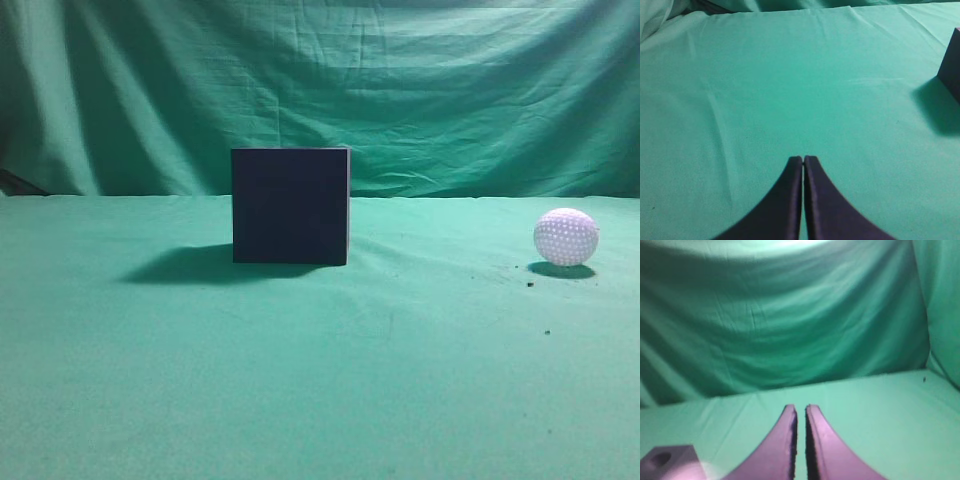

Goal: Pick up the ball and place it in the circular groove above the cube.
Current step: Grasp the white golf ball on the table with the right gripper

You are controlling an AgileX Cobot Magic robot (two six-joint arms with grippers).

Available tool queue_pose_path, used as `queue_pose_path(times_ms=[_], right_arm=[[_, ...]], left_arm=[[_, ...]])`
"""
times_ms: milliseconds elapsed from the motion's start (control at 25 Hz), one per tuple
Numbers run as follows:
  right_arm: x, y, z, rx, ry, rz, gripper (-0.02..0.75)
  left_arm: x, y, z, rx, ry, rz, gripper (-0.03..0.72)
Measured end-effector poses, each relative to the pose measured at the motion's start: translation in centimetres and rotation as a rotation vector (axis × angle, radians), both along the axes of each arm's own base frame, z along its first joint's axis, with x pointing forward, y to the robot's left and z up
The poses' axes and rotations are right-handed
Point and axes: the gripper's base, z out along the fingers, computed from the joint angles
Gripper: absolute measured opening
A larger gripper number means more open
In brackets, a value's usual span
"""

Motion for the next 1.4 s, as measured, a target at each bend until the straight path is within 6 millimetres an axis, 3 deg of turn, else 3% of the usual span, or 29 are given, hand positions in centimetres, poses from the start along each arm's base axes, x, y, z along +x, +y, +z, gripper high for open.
queue_pose_path(times_ms=[200, 360, 520, 880, 1040, 1320, 1360, 1400], right_arm=[[2.3, 0.5, 3.8, -0.02, 0.239, 0.026, 0.0], [4.8, 0.9, 4.8, 0.001, 0.373, 0.039, 0.0], [6.5, 1.3, 4.3, -0.021, 0.501, 0.06, 0.0], [10.9, 2.8, 4.4, -0.284, 0.911, 0.271, 0.0], [13.2, 4.9, 4.3, -0.348, 1.001, 0.383, 0.0], [17.2, 9.2, 1.4, -0.52, 1.137, 0.488, 0.0], [17.9, 9.8, 1.1, -0.54, 1.147, 0.494, 0.049], [18.6, 10.1, 0.7, -0.549, 1.167, 0.489, 0.049]], left_arm=[[0.0, 0.0, 0.0, 0.0, 0.0, 0.0, 0.0], [0.0, 0.0, 0.0, 0.0, 0.0, 0.0, 0.0], [0.0, 0.0, 0.0, 0.0, 0.0, 0.0, 0.0], [0.0, 0.0, 0.0, 0.0, 0.0, 0.0, 0.0], [0.0, 0.0, 0.0, 0.0, 0.0, 0.0, 0.0], [0.0, 0.0, 0.0, 0.0, 0.0, 0.0, 0.0], [0.0, 0.0, 0.0, 0.0, 0.0, 0.0, 0.0], [0.0, 0.0, 0.0, 0.0, 0.0, 0.0, 0.0]])
